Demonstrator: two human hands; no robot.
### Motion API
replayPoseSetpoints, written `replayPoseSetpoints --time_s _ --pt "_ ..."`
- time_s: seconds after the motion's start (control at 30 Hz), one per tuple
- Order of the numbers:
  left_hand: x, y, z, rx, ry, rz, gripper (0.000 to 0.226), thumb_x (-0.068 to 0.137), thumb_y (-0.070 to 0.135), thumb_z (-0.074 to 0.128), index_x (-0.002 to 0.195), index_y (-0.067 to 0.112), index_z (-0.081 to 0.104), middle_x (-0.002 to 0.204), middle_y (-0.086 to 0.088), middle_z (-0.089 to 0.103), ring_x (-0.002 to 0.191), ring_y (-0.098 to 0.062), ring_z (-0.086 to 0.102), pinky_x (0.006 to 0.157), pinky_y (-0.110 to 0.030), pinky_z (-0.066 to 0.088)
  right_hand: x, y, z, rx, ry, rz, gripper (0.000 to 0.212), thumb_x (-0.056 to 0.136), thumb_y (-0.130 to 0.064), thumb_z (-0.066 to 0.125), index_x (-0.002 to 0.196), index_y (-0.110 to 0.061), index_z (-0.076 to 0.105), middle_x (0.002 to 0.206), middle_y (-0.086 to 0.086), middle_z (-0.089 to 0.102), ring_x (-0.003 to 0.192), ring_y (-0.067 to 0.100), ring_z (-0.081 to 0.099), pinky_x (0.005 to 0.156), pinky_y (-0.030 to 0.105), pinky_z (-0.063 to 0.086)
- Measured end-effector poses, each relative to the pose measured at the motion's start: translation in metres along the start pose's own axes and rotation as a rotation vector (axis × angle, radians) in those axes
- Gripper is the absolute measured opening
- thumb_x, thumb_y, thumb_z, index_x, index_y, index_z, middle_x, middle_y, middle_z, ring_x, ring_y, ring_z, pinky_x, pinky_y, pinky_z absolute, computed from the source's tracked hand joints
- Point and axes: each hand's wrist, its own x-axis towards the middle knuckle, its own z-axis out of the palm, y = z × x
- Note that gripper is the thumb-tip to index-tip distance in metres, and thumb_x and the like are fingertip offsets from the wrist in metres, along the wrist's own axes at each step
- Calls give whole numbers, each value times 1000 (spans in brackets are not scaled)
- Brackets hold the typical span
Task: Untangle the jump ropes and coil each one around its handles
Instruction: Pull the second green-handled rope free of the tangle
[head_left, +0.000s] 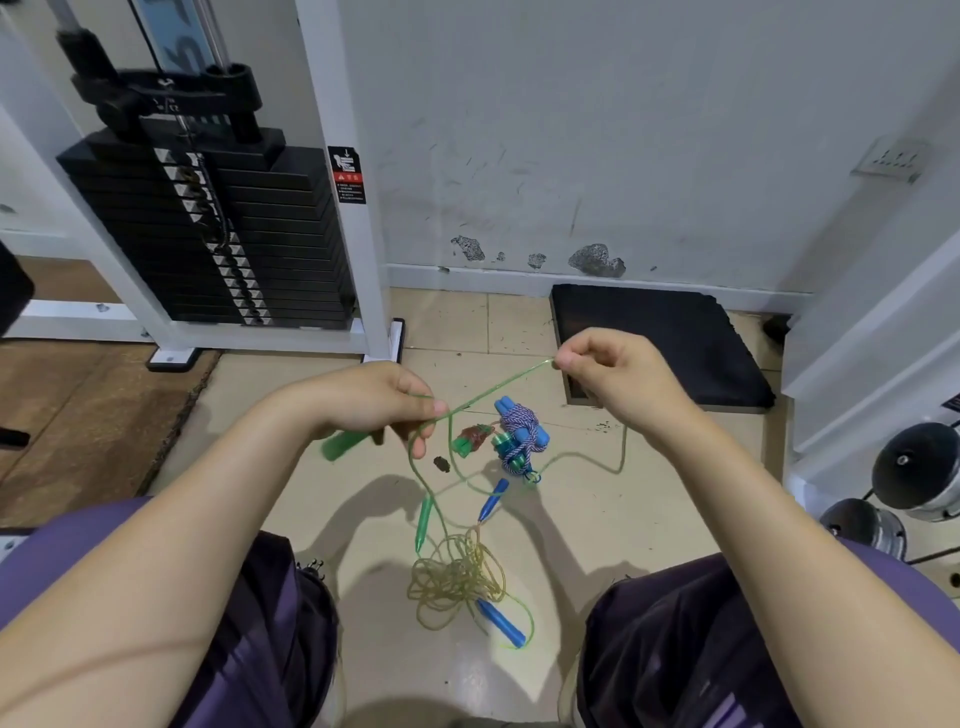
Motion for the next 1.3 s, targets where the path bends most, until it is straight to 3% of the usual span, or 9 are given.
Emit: replayPoseSetpoints --time_s 0.17,0.3,0.53,0.63,0.73,0.83,0.97,1.1,1.3 --pt "6 12 16 -312 129 90 36 104 28 47 71 14 46 48 4 35 42 -14 34 58 -28 41 -13 -12 2 217 -349 33 18 89 -12 68 105 -6 64 80 11 70 71 21 63 79 28 52" --pt "11 19 36 -355 84 172 33 104 29 47 76 11 53 50 1 41 41 -13 34 47 -25 39 -23 -17 29 291 -485 30 36 82 -6 75 108 -8 51 72 5 63 60 15 57 59 21 47" --pt "2 13 11 -116 -109 60 32 104 25 46 103 2 69 89 -14 76 76 -17 69 69 -15 48 -15 -19 24 -173 -340 -37 5 85 -18 74 87 -15 71 36 -12 45 35 4 33 42 17 28" --pt "3 4 10 34 -204 -23 30 104 25 46 101 5 69 98 -13 76 73 -6 67 76 -14 47 -9 -10 17 -234 -187 -38 9 90 -23 69 82 -22 73 44 -16 51 44 2 41 49 18 37" --pt "7 2 12 16 -111 0 30 106 26 42 82 11 54 76 -10 72 74 -16 70 95 -30 44 -6 -5 10 -272 -192 -45 8 94 -20 61 87 -19 66 68 -7 61 61 8 56 67 28 49" --pt "9 9 17 -217 17 115 31 106 26 42 80 10 50 47 -5 48 45 -24 58 77 -39 53 -13 -11 12 118 -321 7 16 90 -2 58 105 -10 56 88 8 67 72 21 65 80 40 54" --pt "11 19 28 -372 40 211 34 103 28 48 95 -3 59 46 -1 36 36 -16 30 49 -28 41 -25 -22 31 352 -403 7 40 85 1 69 118 -8 47 78 9 62 66 19 58 60 23 51" --pt "6 19 17 -267 23 166 43 103 32 45 102 -6 64 54 -4 54 47 -17 45 47 -20 41 -23 -24 27 73 -373 -68 25 82 -3 75 103 -2 61 50 0 34 37 1 37 45 10 34" --pt "-5 1 -8 -60 -39 69 39 105 31 41 93 8 70 75 -6 67 75 -17 64 84 -31 47 -7 -8 5 29 -69 -58 9 89 -24 69 82 -20 74 60 3 61 56 9 47 61 23 43"
